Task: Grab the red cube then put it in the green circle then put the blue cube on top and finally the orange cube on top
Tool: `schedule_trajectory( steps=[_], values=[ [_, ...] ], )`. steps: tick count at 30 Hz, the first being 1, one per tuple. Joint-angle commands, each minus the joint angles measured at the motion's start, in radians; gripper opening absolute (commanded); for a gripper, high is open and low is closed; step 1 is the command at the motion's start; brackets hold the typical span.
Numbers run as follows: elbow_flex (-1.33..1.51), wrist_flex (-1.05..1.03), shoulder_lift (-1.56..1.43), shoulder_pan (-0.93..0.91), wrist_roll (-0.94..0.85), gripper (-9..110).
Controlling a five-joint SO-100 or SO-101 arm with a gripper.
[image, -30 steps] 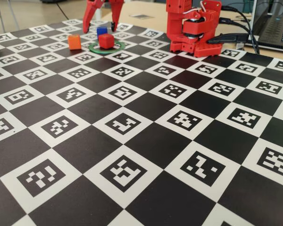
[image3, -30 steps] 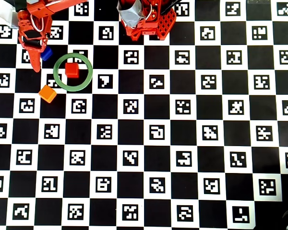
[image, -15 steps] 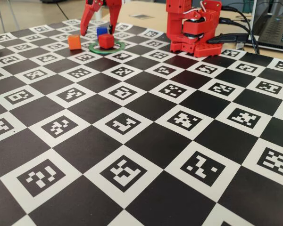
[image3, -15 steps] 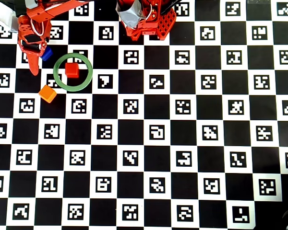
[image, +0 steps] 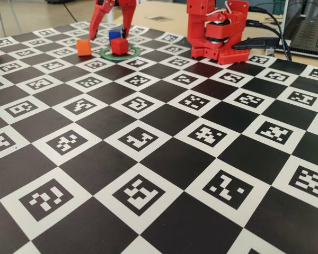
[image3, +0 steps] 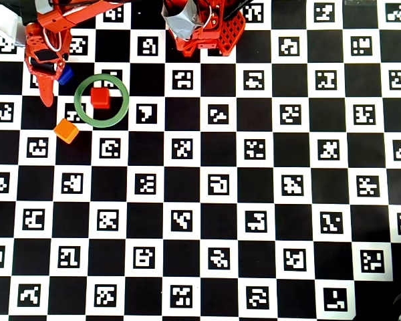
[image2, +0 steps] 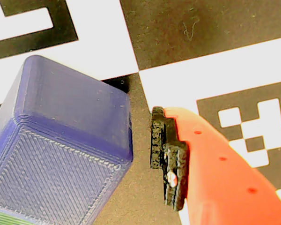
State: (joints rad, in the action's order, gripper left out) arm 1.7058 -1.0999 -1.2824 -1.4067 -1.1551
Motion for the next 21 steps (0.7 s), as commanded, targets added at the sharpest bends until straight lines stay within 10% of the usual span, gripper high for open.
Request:
schedule_trajectory(
  steps=[1,21],
  values=[
    [-0.015,0.005,-0.034,0.015,0.020,50],
    [0.000,-0.046,-0.051,0.017,0.144,50]
  ],
)
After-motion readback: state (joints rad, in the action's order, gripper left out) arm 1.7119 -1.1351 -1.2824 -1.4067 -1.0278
